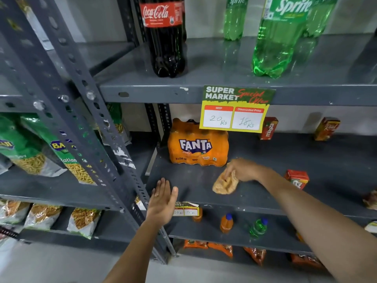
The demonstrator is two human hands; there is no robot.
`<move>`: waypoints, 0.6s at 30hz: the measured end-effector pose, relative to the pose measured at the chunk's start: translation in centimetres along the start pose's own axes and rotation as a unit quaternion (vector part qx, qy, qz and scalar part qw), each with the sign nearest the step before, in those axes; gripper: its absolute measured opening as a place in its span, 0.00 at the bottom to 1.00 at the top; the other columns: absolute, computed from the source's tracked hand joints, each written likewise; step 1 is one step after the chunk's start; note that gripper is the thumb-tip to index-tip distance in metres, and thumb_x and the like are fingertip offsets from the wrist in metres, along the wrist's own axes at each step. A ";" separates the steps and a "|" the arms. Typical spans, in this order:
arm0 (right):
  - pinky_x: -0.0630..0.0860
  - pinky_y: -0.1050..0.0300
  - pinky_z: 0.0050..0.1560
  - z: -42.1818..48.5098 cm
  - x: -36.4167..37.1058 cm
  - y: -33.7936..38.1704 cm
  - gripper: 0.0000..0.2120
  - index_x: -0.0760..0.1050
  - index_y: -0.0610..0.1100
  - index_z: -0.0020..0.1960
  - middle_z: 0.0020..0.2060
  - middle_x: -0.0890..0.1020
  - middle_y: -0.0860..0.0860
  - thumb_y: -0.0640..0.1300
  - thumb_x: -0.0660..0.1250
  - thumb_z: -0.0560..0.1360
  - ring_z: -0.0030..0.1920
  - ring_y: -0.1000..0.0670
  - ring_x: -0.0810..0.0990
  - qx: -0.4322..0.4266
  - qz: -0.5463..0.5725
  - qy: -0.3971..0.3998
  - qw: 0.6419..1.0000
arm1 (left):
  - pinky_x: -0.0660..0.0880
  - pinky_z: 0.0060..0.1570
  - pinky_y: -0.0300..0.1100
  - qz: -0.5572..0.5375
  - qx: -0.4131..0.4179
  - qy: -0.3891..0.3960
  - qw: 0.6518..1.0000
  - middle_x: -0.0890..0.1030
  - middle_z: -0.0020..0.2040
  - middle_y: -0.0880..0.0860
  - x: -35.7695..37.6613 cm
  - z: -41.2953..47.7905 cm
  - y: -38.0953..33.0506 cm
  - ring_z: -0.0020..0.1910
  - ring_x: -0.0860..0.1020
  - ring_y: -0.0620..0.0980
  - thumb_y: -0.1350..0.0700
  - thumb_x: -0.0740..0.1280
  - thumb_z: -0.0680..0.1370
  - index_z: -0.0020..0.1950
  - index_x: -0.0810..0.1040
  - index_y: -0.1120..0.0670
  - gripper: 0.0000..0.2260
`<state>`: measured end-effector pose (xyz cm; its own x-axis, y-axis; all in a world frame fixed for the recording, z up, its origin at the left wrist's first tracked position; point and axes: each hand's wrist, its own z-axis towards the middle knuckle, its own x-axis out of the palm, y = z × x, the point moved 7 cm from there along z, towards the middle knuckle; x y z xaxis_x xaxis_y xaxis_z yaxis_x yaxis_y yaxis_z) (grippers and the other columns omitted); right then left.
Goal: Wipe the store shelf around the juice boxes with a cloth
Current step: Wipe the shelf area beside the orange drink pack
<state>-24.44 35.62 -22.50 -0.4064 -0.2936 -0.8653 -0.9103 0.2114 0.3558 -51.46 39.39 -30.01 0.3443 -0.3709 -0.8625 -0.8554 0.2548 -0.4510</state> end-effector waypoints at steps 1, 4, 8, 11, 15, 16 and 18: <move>0.79 0.49 0.55 0.3 -0.9 1.1 0.24 0.82 0.51 0.57 0.59 0.80 0.49 0.29 0.58 0.74 0.56 0.44 0.79 -0.006 0.019 -0.003 1.000 | 0.35 0.74 0.44 0.017 0.005 0.003 1.000 0.36 0.78 0.53 0.1 0.1 0.1 0.74 0.34 0.42 0.43 0.39 0.82 0.77 0.38 0.56 0.28; 0.73 0.53 0.60 1.1 -2.3 7.0 0.19 0.81 0.47 0.59 0.64 0.78 0.49 0.31 0.61 0.75 0.63 0.46 0.76 -0.075 0.072 -0.040 0.994 | 0.35 0.74 0.45 0.078 0.018 0.003 0.997 0.35 0.78 0.53 0.3 0.1 0.1 0.75 0.34 0.46 0.35 0.35 0.75 0.77 0.36 0.57 0.37; 0.71 0.49 0.66 2.2 3.7 11.6 0.22 0.78 0.48 0.63 0.69 0.74 0.49 0.31 0.60 0.75 0.68 0.45 0.71 -0.136 -0.022 0.007 0.990 | 0.35 0.74 0.45 0.100 0.028 -0.004 0.995 0.35 0.78 0.54 0.2 -0.2 -0.1 0.76 0.34 0.48 0.26 0.20 0.59 0.77 0.36 0.57 0.54; 0.68 0.51 0.68 1.6 6.4 10.3 0.27 0.78 0.48 0.64 0.70 0.73 0.51 0.28 0.56 0.72 0.70 0.46 0.69 -0.153 -0.032 0.019 0.988 | 0.34 0.74 0.45 0.110 0.031 0.002 0.993 0.35 0.78 0.54 0.2 -0.2 -0.1 0.76 0.35 0.48 0.25 0.20 0.57 0.77 0.37 0.57 0.56; 0.62 0.55 0.73 -0.9 5.1 4.5 0.26 0.81 0.46 0.59 0.70 0.73 0.54 0.26 0.57 0.71 0.72 0.51 0.68 -0.098 0.033 0.007 0.995 | 0.35 0.74 0.46 0.130 0.034 -0.008 0.991 0.37 0.78 0.55 0.3 -0.2 0.1 0.77 0.36 0.50 0.26 0.23 0.61 0.77 0.37 0.58 0.53; 0.61 0.56 0.73 -1.6 4.7 2.7 0.25 0.83 0.45 0.56 0.69 0.74 0.53 0.25 0.57 0.71 0.71 0.51 0.69 -0.074 0.066 -0.004 0.995 | 0.36 0.74 0.47 0.134 0.033 -0.008 0.990 0.37 0.79 0.55 0.5 -0.2 0.1 0.77 0.36 0.50 0.26 0.24 0.62 0.77 0.37 0.58 0.52; 0.62 0.61 0.72 -3.1 3.9 -0.6 0.24 0.85 0.43 0.52 0.66 0.78 0.52 0.24 0.57 0.71 0.69 0.52 0.72 -0.023 0.090 -0.025 0.995 | 0.36 0.74 0.47 0.133 0.030 -0.011 0.991 0.38 0.79 0.55 0.5 -0.2 0.0 0.77 0.36 0.50 0.27 0.27 0.65 0.78 0.37 0.57 0.49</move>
<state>-25.75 31.50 -24.95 -0.5597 -0.2086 -0.8020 -0.8264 0.2131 0.5212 -51.37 39.01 -30.41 0.1191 -0.2634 -0.9573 -0.8927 0.3936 -0.2193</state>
